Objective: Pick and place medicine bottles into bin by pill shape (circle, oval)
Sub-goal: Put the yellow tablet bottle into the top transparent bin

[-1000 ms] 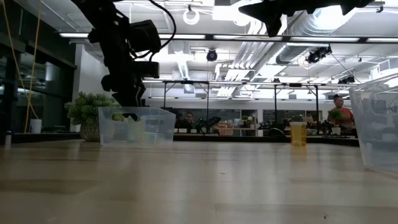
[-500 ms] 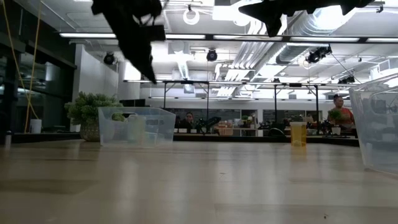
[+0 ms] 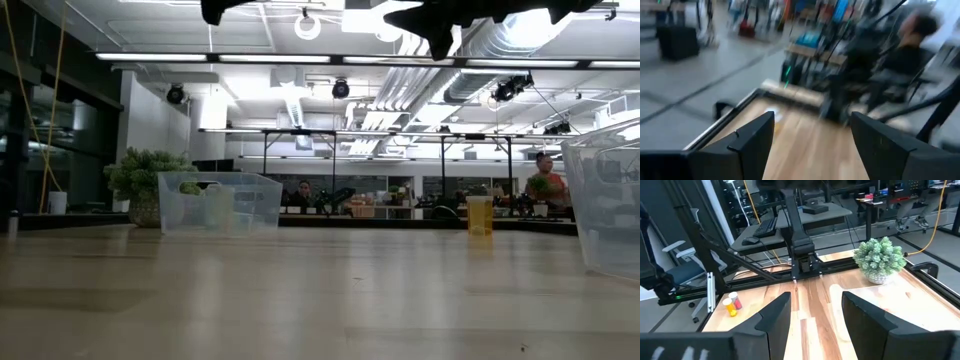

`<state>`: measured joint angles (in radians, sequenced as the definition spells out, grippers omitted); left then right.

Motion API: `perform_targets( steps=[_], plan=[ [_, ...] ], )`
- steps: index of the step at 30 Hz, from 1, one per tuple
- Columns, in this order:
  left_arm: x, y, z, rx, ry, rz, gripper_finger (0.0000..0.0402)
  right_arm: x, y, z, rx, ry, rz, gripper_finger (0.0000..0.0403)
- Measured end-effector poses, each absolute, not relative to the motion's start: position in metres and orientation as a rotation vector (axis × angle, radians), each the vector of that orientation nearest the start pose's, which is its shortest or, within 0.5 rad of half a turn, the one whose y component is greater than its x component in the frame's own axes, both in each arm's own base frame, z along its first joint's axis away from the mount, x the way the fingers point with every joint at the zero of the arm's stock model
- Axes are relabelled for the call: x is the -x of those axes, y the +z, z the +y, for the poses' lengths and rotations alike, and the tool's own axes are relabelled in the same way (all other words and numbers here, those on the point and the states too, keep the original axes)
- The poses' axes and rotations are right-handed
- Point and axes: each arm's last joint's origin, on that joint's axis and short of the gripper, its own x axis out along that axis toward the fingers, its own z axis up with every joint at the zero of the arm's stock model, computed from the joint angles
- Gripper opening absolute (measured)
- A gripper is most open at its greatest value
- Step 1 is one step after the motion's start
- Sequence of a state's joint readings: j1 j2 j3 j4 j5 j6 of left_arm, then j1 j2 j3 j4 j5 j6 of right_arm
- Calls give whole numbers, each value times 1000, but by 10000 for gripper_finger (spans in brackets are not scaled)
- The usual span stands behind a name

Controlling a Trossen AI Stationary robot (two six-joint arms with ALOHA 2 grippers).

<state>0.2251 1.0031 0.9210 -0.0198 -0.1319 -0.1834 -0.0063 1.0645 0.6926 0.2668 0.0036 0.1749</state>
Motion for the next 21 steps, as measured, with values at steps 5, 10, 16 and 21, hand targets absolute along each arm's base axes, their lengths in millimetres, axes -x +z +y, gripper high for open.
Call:
perform_targets(
  steps=[5,10,16,21],
  plan=[
    [-220,314,21,196,316,-73,252,-238,291,-2,-161,-25,103,170],
    [-221,279,6,178,311,-24,252,-238,291,-2,-148,-25,103,170],
    [-220,273,3,175,301,-6,252,-238,291,-2,-148,-26,103,170],
    [-220,273,3,175,301,-6,252,-238,291,-2,-157,-26,103,170]
  ],
)
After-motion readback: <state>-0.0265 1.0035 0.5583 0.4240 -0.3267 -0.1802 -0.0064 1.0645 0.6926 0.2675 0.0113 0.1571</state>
